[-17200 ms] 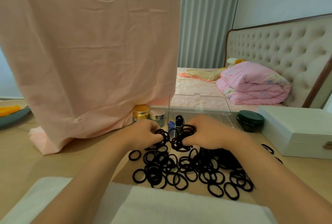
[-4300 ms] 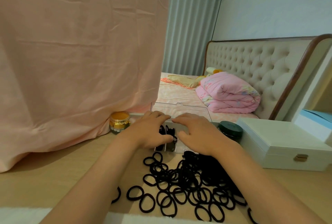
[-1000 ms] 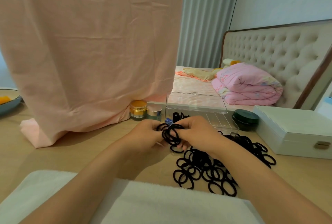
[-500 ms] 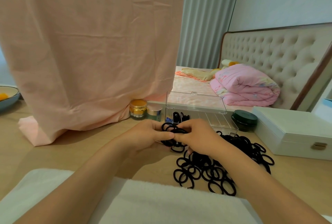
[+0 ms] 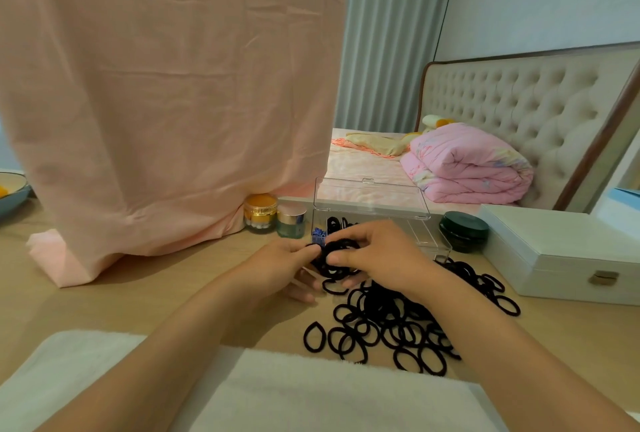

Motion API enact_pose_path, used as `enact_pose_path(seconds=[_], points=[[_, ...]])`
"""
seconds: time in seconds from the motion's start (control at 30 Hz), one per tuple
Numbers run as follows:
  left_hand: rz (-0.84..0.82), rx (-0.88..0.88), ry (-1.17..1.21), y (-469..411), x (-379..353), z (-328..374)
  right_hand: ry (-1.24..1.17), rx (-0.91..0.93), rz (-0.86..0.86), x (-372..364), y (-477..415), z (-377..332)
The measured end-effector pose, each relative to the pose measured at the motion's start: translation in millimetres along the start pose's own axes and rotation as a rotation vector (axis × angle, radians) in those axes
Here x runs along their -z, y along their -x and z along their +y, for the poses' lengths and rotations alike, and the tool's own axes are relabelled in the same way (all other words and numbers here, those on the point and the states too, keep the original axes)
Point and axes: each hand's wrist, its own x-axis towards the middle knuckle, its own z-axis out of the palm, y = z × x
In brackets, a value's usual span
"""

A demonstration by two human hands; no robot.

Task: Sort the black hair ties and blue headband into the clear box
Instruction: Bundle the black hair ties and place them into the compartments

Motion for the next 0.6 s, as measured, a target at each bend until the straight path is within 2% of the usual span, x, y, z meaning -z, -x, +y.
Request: enact_pose_path(seconds=[0.13,0.23,0.3,0.47,0.6], points=[[-0.126,0.009,0.152,0.6,-7.2,2.1,0.176,0.018,0.095,-6.1,-3.4,2.5],[-0.147,-0.104,-0.064,2.3,-4.4,1.3,0.211,-0.004,0.096,-6.4,-4.4,2.7],[-0.128,-0.157,-0.132,2.1,-3.7,0.3,0.201,-0.018,0.062,-5.8,-3.7,3.0],[-0.118,-0.124,-0.048,3.5,-1.1,4.8,0.116,0.009,0.012,5.4,-1.8,4.3],[0.016,-0.113,-0.065,2.8,-7.8,13.6,-0.003,-0.034,-0.005,11.8,-4.9,4.3]])
